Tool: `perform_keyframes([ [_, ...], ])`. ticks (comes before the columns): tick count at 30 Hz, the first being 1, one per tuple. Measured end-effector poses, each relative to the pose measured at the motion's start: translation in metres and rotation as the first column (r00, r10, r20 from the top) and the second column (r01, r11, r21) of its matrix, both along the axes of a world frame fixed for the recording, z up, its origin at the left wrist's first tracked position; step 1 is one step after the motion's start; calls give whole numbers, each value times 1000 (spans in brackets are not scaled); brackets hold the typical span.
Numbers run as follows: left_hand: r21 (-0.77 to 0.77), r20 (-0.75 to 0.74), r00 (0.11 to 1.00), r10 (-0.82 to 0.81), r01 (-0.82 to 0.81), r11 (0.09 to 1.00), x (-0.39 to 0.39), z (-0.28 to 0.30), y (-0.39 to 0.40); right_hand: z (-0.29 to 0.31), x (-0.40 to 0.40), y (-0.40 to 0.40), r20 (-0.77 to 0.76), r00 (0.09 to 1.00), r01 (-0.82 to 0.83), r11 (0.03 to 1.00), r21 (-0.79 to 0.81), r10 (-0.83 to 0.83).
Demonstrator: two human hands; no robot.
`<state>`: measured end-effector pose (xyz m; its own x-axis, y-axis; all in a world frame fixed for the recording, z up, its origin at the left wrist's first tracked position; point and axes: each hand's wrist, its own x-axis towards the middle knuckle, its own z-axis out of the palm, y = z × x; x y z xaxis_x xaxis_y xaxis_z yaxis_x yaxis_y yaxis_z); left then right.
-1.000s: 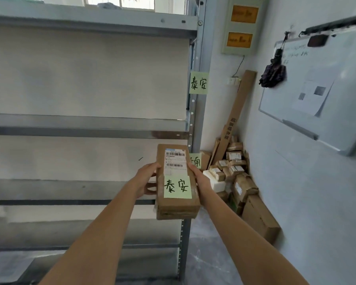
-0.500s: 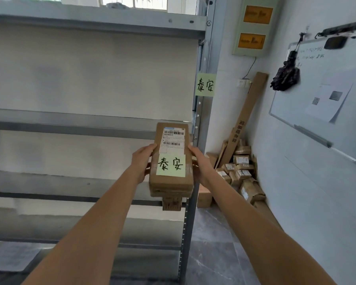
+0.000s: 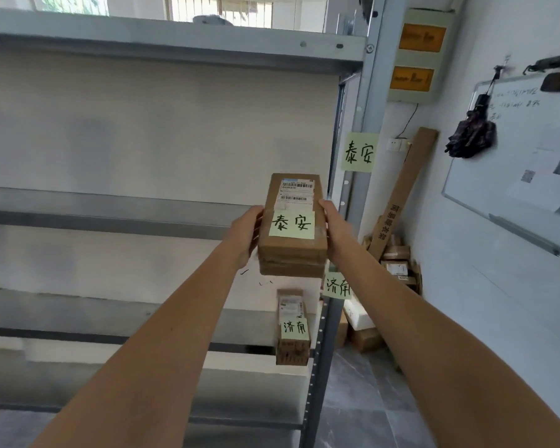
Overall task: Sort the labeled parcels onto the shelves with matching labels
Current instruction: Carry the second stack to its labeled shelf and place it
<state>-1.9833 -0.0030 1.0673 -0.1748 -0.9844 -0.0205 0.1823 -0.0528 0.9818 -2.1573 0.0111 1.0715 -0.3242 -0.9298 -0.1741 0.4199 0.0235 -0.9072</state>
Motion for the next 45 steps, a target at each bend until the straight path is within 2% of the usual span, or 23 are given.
perform_keyframes([
  [5, 41, 24, 993, -115, 114, 993, 6, 14, -42, 2, 12, -36, 45, 988, 149, 988, 47, -151],
  [8, 16, 102, 991, -86, 85, 996, 6, 19, -64, -2, 19, -56, 80, 959, 266, 962, 63, -270],
  [11, -133, 237, 964, 118, -88, 987, 0, 15, -85, -4, 36, -73, 115, 929, 345, 936, 76, -352],
  [13, -255, 221, 944, 244, -186, 949, -3, 4, -93, -2, 47, -84, 115, 900, 410, 907, 95, -419],
  [15, -388, 167, 895, 414, -327, 862, -5, -12, -93, -10, 46, -108, 61, 873, 474, 871, 128, -484],
  [17, -546, 165, 798, 580, -416, 728, -7, -25, -85, -10, 51, -116, 66, 837, 527, 832, 174, -544],
  [18, -584, 171, 775, 609, -418, 696, -8, -29, -81, -2, 57, -109, 63, 816, 558, 811, 178, -575],
  [20, -609, 195, 788, 585, -370, 701, -7, -33, -75, 8, 68, -97, 48, 791, 597, 787, 155, -610],
  [22, -648, 294, 790, 538, -249, 720, -5, -31, -73, 12, 67, -98, 79, 782, 603, 782, 155, -619],
  [24, -676, 414, 748, 518, -129, 726, -2, -28, -78, 16, 62, -100, 76, 793, 584, 789, 190, -605],
  [26, -653, 453, 740, 498, -104, 750, 4, -26, -91, 22, 62, -96, 69, 839, 517, 830, 212, -540],
  [27, -624, 429, 772, 469, -122, 772, 9, -25, -98, 22, 63, -96, 76, 867, 467, 857, 217, -492],
  [30, -494, 248, 897, 366, -208, 844, 29, -22, -112, 21, 61, -97, 82, 934, 326, 922, 210, -348],
  [32, -441, 188, 932, 311, -203, 874, 39, -19, -113, 17, 54, -100, 52, 965, 244, 954, 176, -256],
  [38, -372, 218, 931, 293, -199, 907, 43, -6, -125, 5, 40, -100, -27, 991, 137, 972, 189, -134],
  [45, -287, 305, 910, 280, -192, 938, 36, 1, -144, 2, 30, -96, -95, 982, 179, 968, 177, -164],
])
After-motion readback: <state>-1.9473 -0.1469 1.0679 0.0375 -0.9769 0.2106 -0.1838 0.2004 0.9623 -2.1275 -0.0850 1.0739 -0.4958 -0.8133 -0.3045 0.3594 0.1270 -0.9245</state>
